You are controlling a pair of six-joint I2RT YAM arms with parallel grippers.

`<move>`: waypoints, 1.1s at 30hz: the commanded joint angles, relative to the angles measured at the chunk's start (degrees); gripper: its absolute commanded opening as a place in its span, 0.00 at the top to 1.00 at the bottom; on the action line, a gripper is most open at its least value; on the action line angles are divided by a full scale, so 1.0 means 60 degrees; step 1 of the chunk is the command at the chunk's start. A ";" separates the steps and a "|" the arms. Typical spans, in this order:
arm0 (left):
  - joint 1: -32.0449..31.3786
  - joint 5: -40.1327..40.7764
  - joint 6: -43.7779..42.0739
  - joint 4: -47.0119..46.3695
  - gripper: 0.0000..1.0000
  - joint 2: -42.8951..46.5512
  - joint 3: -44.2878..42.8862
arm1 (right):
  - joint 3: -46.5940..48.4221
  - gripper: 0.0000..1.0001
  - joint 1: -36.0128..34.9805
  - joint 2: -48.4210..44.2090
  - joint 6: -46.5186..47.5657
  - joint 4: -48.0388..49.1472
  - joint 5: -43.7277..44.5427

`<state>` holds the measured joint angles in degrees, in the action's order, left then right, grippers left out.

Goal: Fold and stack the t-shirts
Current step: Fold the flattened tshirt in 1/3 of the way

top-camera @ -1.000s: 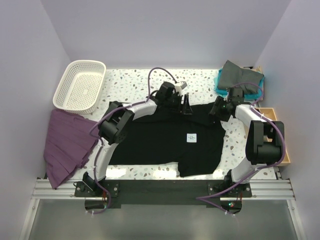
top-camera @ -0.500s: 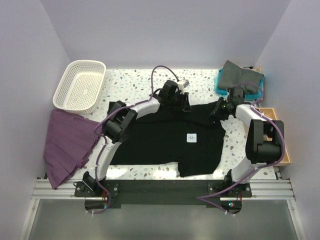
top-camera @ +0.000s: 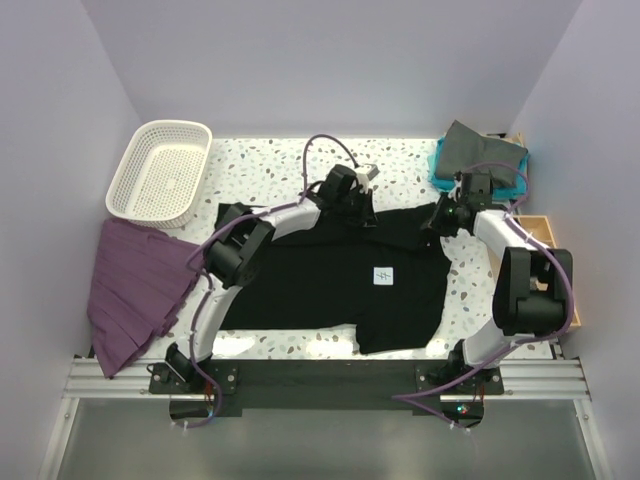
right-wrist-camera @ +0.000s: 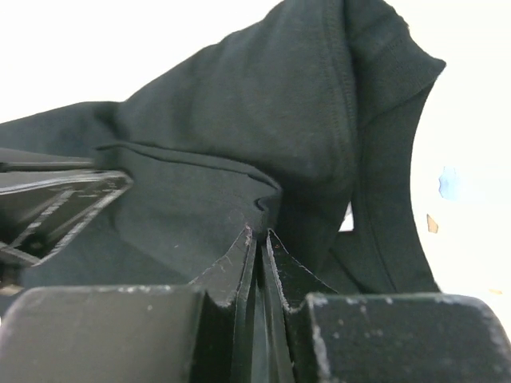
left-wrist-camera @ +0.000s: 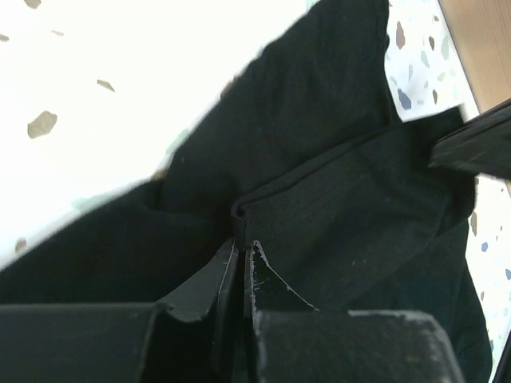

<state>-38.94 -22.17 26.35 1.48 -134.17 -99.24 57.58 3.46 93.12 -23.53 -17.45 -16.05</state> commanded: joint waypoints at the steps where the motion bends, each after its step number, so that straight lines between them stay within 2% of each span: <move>1: -0.0087 -0.0127 0.0046 -0.0858 0.94 0.1557 0.1010 | -0.0046 0.90 0.0038 -0.1178 0.0361 -0.0357 -0.0400; 13: -0.0175 -0.1181 0.0560 -0.2193 0.94 0.3083 0.3692 | -0.0265 0.88 0.0038 -0.2175 0.1401 -0.2787 -0.0971; 16: -0.0234 -0.1547 0.0647 -0.2413 0.91 0.3317 0.4395 | -0.0807 0.83 0.0023 -0.2584 0.1475 -0.3008 -0.1366; 18: -0.0263 -0.1912 0.0750 -0.2516 0.82 0.3391 0.4906 | -0.1159 0.71 -0.0035 -0.2775 0.1272 -0.3024 -0.1791; 19: -0.0278 -0.1987 0.0765 -0.2458 0.79 0.3450 0.5040 | -0.1247 0.71 -0.0064 -0.2965 0.1227 -0.3053 -0.1865; 21: -0.0263 -0.2061 0.0721 -0.2341 0.65 0.3552 0.5463 | -0.1540 0.70 -0.0079 -0.3243 0.1066 -0.3170 -0.1662; 22: -0.0278 -0.2061 0.0692 -0.2196 0.59 0.3698 0.5597 | -0.1613 0.66 -0.0079 -0.3433 0.0978 -0.3185 -0.1486; 23: -0.0278 -0.2018 0.0590 -0.2122 0.47 0.3801 0.5728 | -0.1744 0.59 -0.0079 -0.3870 0.0905 -0.3025 -0.1354; 26: -0.0278 -0.1667 0.0443 -0.2048 0.35 0.4299 0.6271 | -0.1600 0.50 -0.0079 -0.4226 0.0597 -0.2601 -0.0798; 29: -0.0263 -0.1373 0.0210 -0.1916 0.32 0.4622 0.6345 | -0.1279 0.49 -0.0079 -0.3920 0.0377 -0.2103 -0.0548; 33: -0.0263 -0.0934 -0.0011 -0.1477 0.32 0.4754 0.5760 | -0.0999 0.49 -0.0079 -0.2737 0.0128 -0.1340 -0.0839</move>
<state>-40.53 -30.61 29.06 -8.75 -108.27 -61.43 48.29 3.05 71.13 -20.34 -31.42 -21.43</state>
